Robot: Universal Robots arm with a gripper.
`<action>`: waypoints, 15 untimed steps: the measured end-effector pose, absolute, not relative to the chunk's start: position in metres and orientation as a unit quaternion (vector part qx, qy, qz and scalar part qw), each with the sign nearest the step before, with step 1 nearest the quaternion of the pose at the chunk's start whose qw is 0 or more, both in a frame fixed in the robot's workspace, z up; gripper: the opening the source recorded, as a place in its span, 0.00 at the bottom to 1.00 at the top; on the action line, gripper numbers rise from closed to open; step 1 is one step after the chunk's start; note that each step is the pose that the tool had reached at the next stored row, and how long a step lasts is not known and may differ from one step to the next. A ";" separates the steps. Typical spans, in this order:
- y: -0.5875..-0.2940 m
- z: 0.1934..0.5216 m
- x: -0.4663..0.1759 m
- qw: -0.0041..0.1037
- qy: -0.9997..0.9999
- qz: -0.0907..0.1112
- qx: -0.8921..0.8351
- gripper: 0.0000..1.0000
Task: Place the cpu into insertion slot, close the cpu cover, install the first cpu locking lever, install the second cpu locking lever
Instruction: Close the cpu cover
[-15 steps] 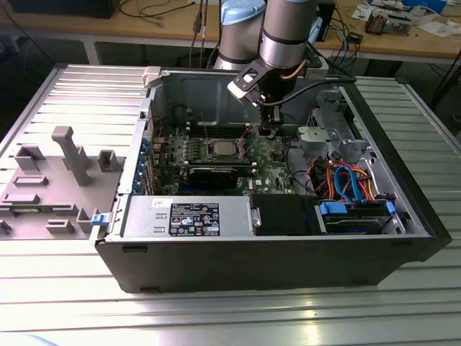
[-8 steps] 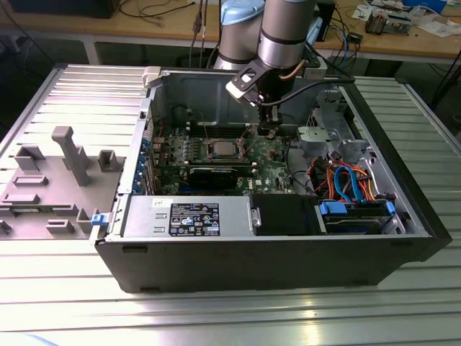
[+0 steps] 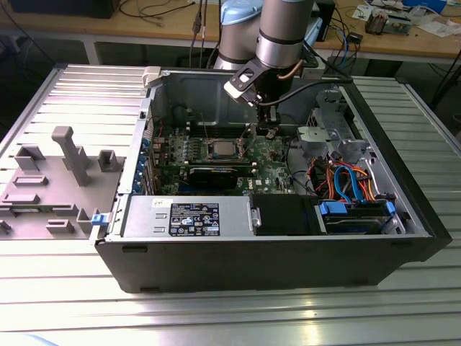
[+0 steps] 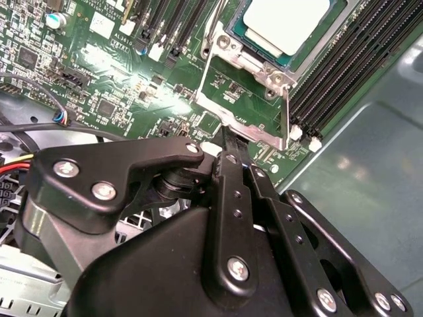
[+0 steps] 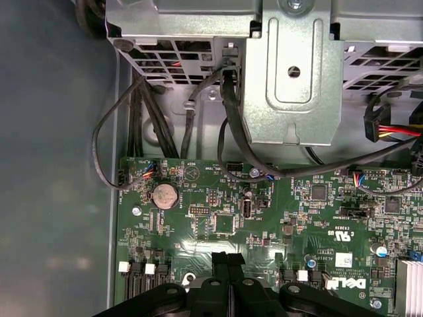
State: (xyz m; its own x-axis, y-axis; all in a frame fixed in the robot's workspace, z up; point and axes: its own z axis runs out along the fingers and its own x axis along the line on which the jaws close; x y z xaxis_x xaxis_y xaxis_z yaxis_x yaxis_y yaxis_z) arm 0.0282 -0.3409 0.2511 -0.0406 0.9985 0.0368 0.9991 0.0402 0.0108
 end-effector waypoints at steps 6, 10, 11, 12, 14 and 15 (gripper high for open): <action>-0.341 0.250 0.025 0.010 -0.721 -0.017 -0.693 0.11; -0.341 0.249 0.024 0.010 -0.721 -0.016 -0.693 0.11; -0.341 0.249 0.024 0.010 -0.721 -0.016 -0.693 0.11; -0.341 0.249 0.024 0.010 -0.721 -0.016 -0.693 0.11; -0.341 0.249 0.023 0.010 -0.721 -0.016 -0.693 0.11; -0.341 0.249 0.023 0.010 -0.721 -0.016 -0.693 0.11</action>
